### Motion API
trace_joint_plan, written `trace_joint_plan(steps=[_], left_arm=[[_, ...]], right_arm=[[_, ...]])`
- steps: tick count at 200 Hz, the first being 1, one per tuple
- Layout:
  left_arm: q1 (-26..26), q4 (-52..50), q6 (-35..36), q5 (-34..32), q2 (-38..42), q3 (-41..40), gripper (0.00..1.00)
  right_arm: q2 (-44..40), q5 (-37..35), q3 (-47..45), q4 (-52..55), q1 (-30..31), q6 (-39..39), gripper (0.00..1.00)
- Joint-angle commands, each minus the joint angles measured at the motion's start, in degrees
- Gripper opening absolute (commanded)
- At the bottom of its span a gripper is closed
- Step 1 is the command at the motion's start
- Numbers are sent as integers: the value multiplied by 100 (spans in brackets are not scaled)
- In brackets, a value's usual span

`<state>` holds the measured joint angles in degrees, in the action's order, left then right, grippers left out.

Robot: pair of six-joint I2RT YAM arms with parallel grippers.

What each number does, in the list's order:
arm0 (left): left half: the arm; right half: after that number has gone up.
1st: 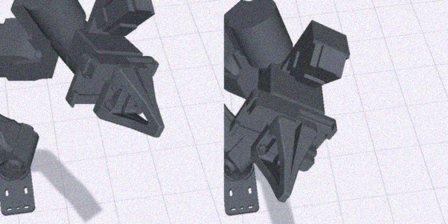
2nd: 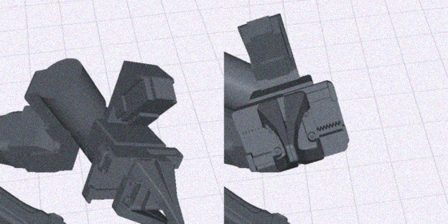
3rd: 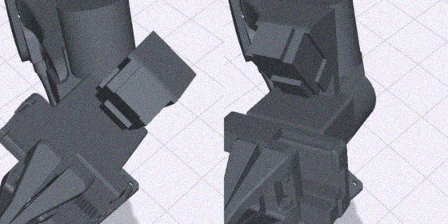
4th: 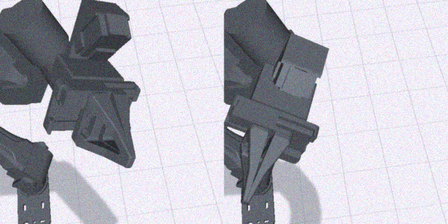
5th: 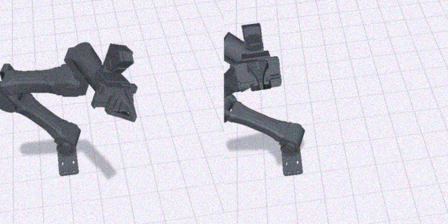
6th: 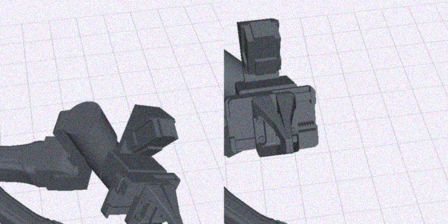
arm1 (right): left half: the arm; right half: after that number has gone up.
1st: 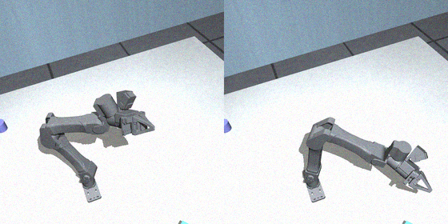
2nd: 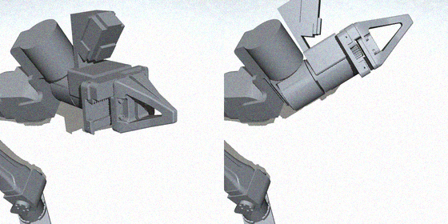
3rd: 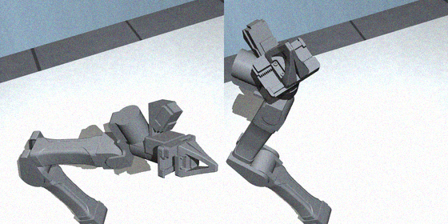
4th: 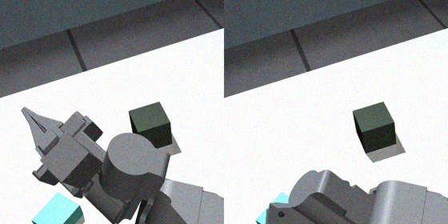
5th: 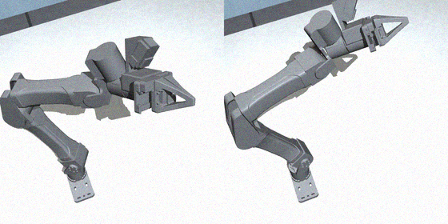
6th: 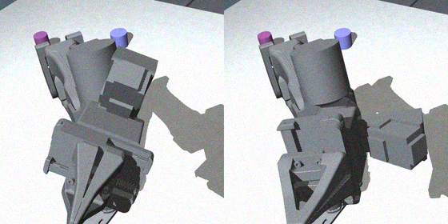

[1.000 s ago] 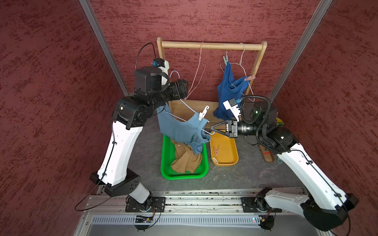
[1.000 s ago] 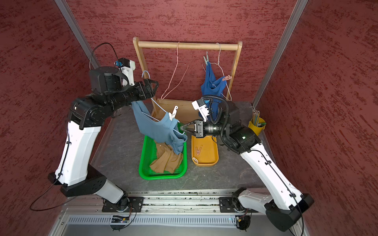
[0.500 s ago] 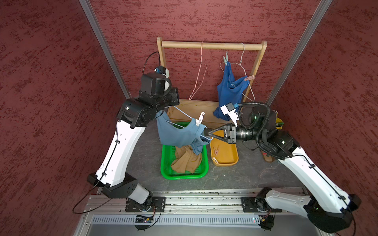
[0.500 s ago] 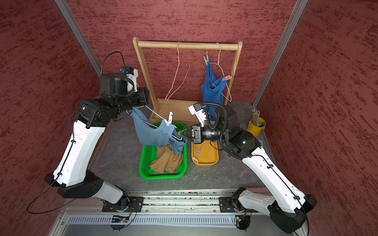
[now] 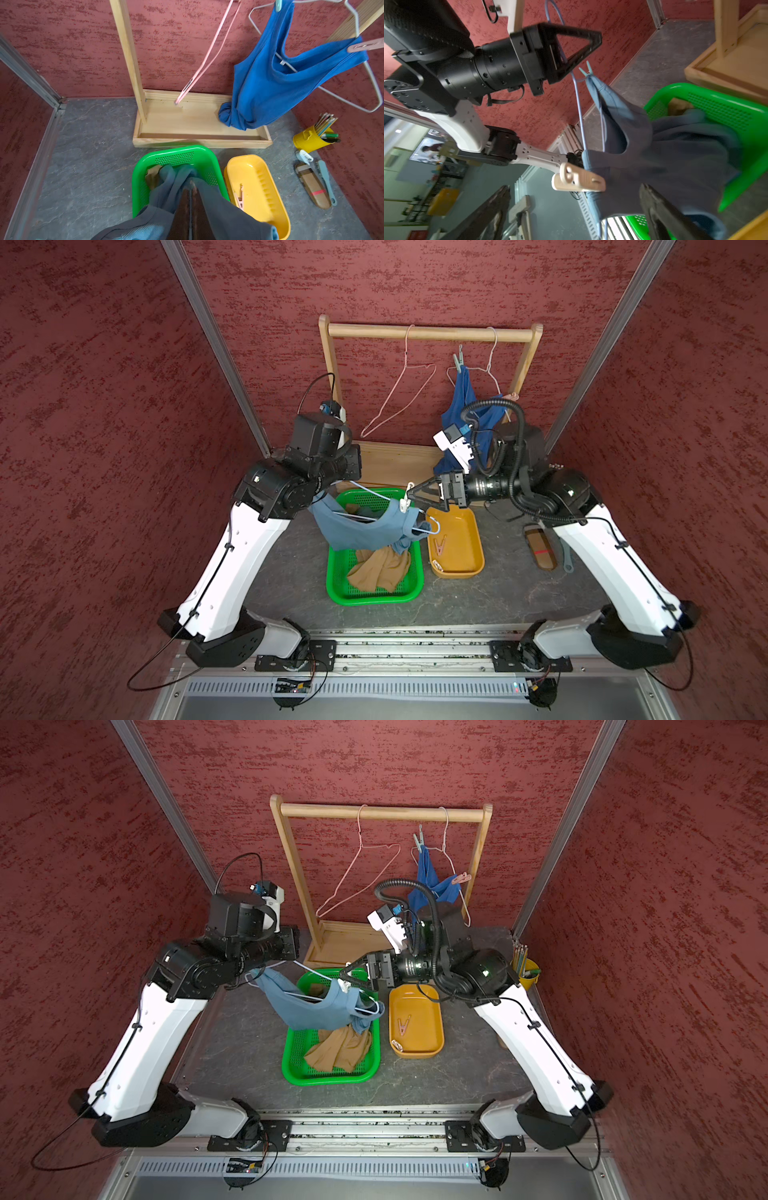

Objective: Remove the clothespins securing tank tops to the hanger
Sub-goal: Place the tank top in the basket, then remove the clothespin from the hanger.

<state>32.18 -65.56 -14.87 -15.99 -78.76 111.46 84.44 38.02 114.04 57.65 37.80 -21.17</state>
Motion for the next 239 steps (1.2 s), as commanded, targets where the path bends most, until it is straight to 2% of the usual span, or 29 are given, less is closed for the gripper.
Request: trace_joint_plan(steps=[1,39,76,109,147,170,181,192,239], left_arm=[[-14,248,172,-365,246,-308,0],[98,-162,368,-522,-52,-290,0],[342,-37,466,-806,-184,-645,0],[555,129,608,-1011,-286,-1002,0],[835,389,746,-1307,-404,-1263,0],[860,546,775,-1102,-412,-1394,0],[872,562,766,-951,-408,-1425,0],[871,567,766,-821,-409,-1458,0],[881,484,640,-348,-262,-1697,0]], right_arm=[[385,-795,678,1924,37,887,99],[415,-1152,616,2064,227,844,99],[417,-1629,351,1976,458,724,99],[238,-1659,-171,1457,713,444,99],[-25,-1527,-1200,762,1013,165,99],[-165,-1197,-1694,278,1069,54,99],[-270,-955,-1859,80,1087,51,94],[-263,-814,-1968,-36,1119,93,86],[-148,-713,-2219,-123,1160,380,55]])
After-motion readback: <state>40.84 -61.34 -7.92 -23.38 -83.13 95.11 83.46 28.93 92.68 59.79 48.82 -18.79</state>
